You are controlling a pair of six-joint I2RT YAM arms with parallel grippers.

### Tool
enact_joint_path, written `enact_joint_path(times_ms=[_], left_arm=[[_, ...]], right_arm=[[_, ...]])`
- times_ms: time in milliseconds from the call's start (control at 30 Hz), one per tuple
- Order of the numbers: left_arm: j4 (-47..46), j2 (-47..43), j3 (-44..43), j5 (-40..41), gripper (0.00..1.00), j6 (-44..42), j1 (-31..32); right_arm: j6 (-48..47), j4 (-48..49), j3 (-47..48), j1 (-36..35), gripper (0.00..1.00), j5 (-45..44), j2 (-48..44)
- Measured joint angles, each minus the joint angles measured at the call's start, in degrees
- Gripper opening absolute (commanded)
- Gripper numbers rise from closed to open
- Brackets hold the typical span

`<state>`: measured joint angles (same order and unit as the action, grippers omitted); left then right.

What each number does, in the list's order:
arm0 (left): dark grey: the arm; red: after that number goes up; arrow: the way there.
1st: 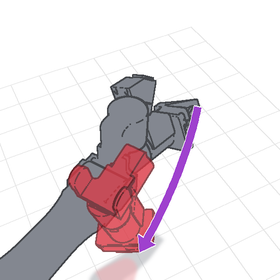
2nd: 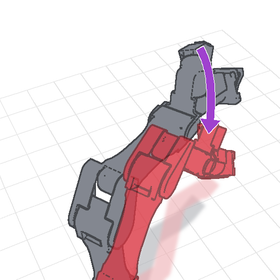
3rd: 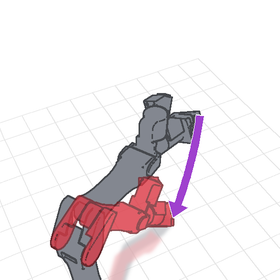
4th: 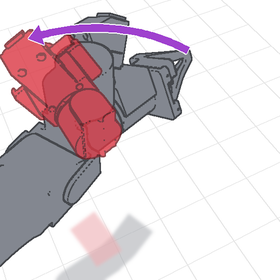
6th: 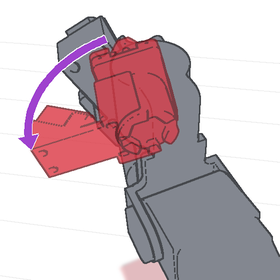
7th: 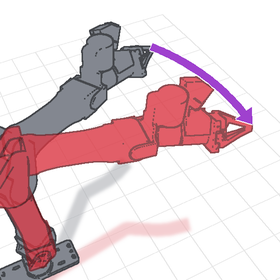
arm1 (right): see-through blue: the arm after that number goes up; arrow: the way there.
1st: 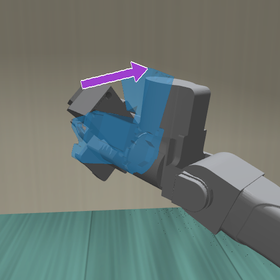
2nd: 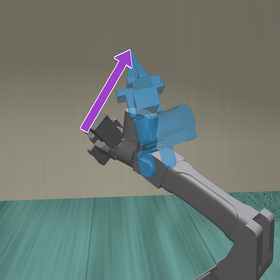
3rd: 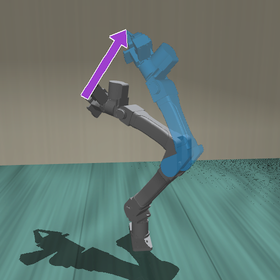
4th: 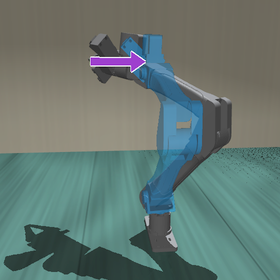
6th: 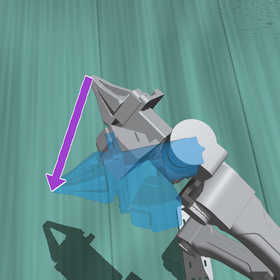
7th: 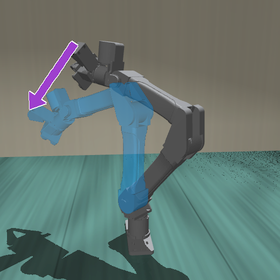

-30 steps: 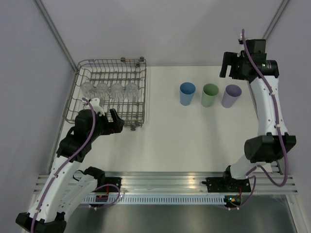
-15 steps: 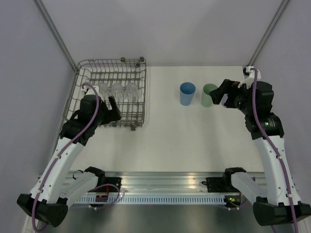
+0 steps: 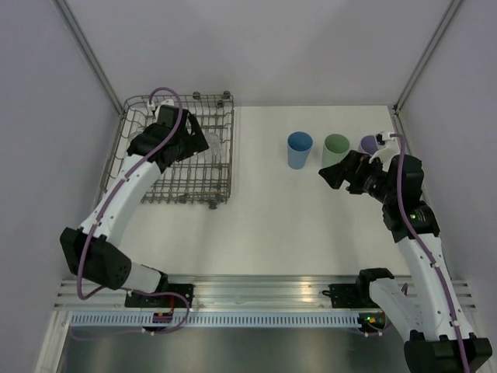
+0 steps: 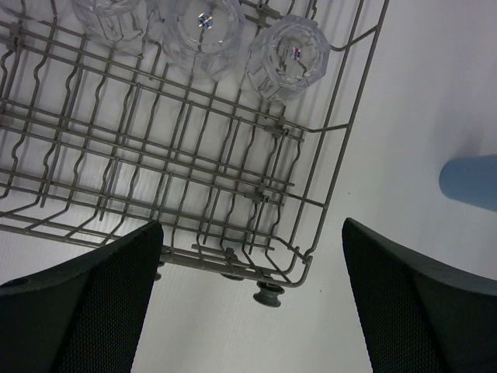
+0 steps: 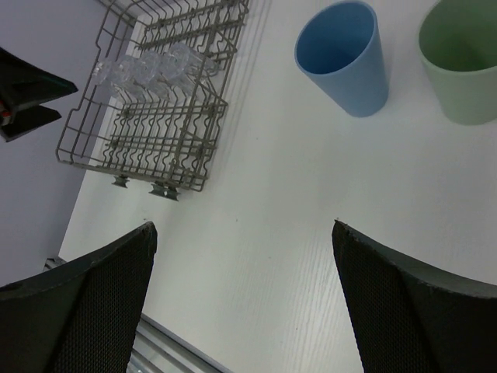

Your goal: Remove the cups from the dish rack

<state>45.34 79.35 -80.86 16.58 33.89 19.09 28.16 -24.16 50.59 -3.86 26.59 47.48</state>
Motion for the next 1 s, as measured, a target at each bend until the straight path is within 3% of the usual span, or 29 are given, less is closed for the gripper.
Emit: enact_joint_path(times_ms=[300, 533, 733, 1000], left_arm=[[0.02, 19.32, -13.27, 1.44, 1.0, 1.07, 0.72], [-0.28, 30.1, -23.69, 1.84, 1.0, -5.57, 1.29], [-1.7, 36.74, -28.48, 0.83, 1.0, -12.96, 1.29], [-2.19, 42.58, -31.91, 0.85, 1.0, -16.55, 1.27]], right_arm=[[-2.38, -2.86, 1.05, -0.02, 0.98, -0.2, -8.79], [-2.95, -4.5, 1.05, -1.88, 0.98, 1.9, -9.81], [-2.99, -4.72, 0.22, -2.69, 0.98, 2.64, -10.32], [-3.13, -5.03, 0.0, -2.75, 0.98, 3.19, -10.58]])
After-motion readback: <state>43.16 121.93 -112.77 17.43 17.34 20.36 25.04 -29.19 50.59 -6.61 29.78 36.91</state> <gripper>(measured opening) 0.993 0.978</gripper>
